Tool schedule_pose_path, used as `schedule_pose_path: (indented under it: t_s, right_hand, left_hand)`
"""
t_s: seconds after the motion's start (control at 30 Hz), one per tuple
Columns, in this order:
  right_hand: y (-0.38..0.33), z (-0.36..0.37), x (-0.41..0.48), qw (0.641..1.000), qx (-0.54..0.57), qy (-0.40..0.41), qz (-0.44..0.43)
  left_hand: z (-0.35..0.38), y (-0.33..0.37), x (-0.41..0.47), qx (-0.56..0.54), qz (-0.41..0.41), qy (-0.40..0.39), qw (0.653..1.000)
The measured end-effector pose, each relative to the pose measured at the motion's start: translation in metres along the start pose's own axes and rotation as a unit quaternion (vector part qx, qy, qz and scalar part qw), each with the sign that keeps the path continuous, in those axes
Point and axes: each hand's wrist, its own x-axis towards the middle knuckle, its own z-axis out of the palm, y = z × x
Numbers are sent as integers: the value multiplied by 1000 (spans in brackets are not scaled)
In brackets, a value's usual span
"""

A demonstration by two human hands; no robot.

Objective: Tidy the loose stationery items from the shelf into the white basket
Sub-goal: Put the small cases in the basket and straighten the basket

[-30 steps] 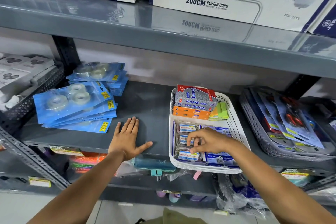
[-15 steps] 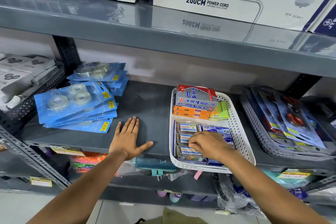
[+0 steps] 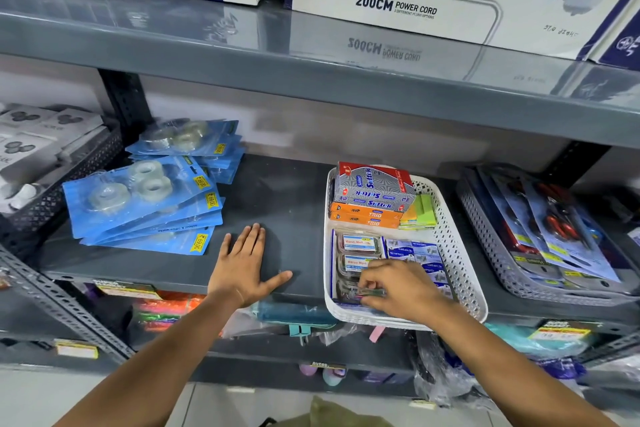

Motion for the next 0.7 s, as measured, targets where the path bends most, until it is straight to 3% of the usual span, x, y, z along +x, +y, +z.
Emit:
schedule_pose_path:
  t_s: [0.3,0.43,0.5,0.6,0.7]
  right_hand:
    - [-7,-4,1,996,-49,-39,-57]
    - [1,-1,3,997,0,-58,-57]
    - [9,-4,3,995,77,-55,-41]
    - [34,-10,-3,978,205,44,19]
    - [65,-12,-17,966,179,159,98]
  left_hand:
    - [-3,0,0,9,-3,-15,1000]
    - [-4,0,-1,10,-2,-18,1000]
    - [-4,0,0,7,-2,-20,1000]
    - [-11,3,1,-46,-17,-23,999]
    - [-29,19,5,-180,-10,5,984]
